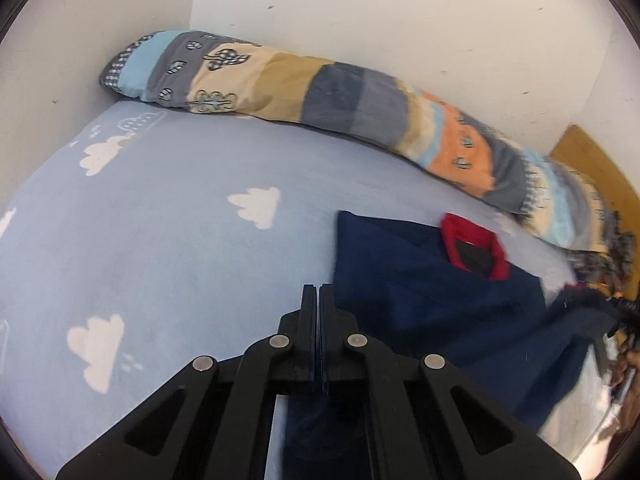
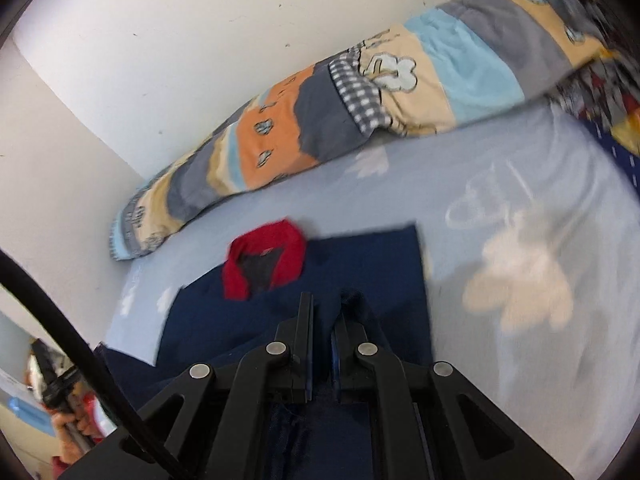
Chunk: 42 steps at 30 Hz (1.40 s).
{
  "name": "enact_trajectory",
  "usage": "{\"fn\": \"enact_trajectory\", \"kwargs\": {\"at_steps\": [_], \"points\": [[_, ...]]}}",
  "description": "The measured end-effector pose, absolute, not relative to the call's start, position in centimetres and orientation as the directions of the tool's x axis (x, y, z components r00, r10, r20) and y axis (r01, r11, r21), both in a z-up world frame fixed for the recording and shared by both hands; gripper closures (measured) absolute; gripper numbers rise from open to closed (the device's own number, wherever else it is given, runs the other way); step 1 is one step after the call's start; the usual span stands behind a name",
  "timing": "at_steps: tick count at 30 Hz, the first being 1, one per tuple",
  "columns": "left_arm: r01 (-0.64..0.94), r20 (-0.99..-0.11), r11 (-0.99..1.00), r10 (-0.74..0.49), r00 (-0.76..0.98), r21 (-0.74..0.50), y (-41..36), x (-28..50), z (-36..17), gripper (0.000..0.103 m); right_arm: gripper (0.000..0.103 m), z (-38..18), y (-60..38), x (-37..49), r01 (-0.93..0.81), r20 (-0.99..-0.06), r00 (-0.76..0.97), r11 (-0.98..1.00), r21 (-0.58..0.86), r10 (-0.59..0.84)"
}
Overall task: Fold large clothes
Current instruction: 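Lift the hem with both grippers and fold it toward the red collar, then release the folded hem and open both grippers above the jacket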
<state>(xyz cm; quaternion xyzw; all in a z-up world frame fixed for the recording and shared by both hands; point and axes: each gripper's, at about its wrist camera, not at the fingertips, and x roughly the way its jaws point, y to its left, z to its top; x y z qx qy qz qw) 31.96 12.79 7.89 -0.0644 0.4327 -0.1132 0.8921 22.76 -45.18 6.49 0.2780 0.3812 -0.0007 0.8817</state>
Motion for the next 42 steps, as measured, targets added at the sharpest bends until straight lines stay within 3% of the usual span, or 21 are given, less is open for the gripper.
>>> {"fn": "enact_trajectory", "kwargs": {"at_steps": [6,8,10,12,13,15,21,27,29,31,32,34,37,42], "points": [[0.132,-0.772,0.957,-0.286,0.567,-0.257,11.5,34.8,5.4,0.102,0.096,3.0,-50.5,29.7,0.394,-0.725,0.68,0.781,0.485,0.107],[0.15,-0.791,0.955,-0.297,0.535,-0.257,10.8,35.5,4.3,0.1,0.096,0.5,-52.0,31.0,0.44,-0.757,0.634,0.734,0.518,0.154],[0.173,-0.817,0.95,-0.312,0.485,-0.261,10.0,36.3,3.0,0.084,0.096,-1.4,-52.5,31.3,0.475,-0.785,0.597,0.715,0.514,0.168],[0.188,-0.822,0.943,-0.331,0.463,-0.273,9.6,36.9,2.2,0.048,0.095,-2.2,-52.3,31.2,0.456,-0.792,0.582,0.732,0.506,0.184],[0.194,-0.823,0.943,-0.33,0.463,-0.269,9.2,37.5,1.8,0.045,0.093,-2.2,-52.2,30.9,0.45,-0.789,0.587,0.737,0.505,0.183],[0.207,-0.827,0.941,-0.335,0.452,-0.269,8.6,38.4,1.4,0.045,0.087,-2.0,-52.4,30.2,0.434,-0.769,0.606,0.725,0.535,0.205],[0.244,-0.87,0.946,-0.297,0.393,-0.213,4.7,42.2,-0.9,0.047,0.082,-0.8,-51.8,28.8,0.368,-0.752,0.618,0.761,0.534,0.229],[0.233,-0.898,0.95,-0.281,0.339,-0.209,2.3,44.7,-3.4,0.083,0.077,-0.2,-51.9,28.4,0.332,-0.72,0.636,0.744,0.58,0.278],[0.247,-0.892,0.955,-0.25,0.376,-0.164,1.5,44.8,-3.0,0.086,0.067,0.0,-52.2,28.3,0.316,-0.699,0.645,0.725,0.612,0.31],[0.262,-0.887,0.957,-0.229,0.401,-0.128,0.8,44.8,-2.7,0.086,0.049,0.6,-52.2,28.3,0.29,-0.672,0.654,0.705,0.647,0.347],[0.259,-0.884,0.959,-0.22,0.412,-0.118,0.7,44.9,-2.6,0.087,0.046,1.0,-52.3,28.2,0.27,-0.654,0.666,0.701,0.66,0.359],[0.258,-0.879,0.96,-0.212,0.428,-0.106,0.5,45.2,-2.3,0.087,0.031,1.9,-52.8,27.8,0.202,-0.561,0.714,0.644,0.738,0.419],[0.249,-0.875,0.963,-0.207,0.438,-0.104,0.3,45.8,-2.2,0.087,0.028,3.0,-54.2,27.2,0.155,-0.456,0.767,0.558,0.815,0.452],[0.256,-0.86,0.963,-0.203,0.469,-0.088,-0.3,46.3,-1.9,0.087,0.028,5.2,-51.8,27.9,0.146,-0.628,0.704,0.798,0.584,0.331]]}}
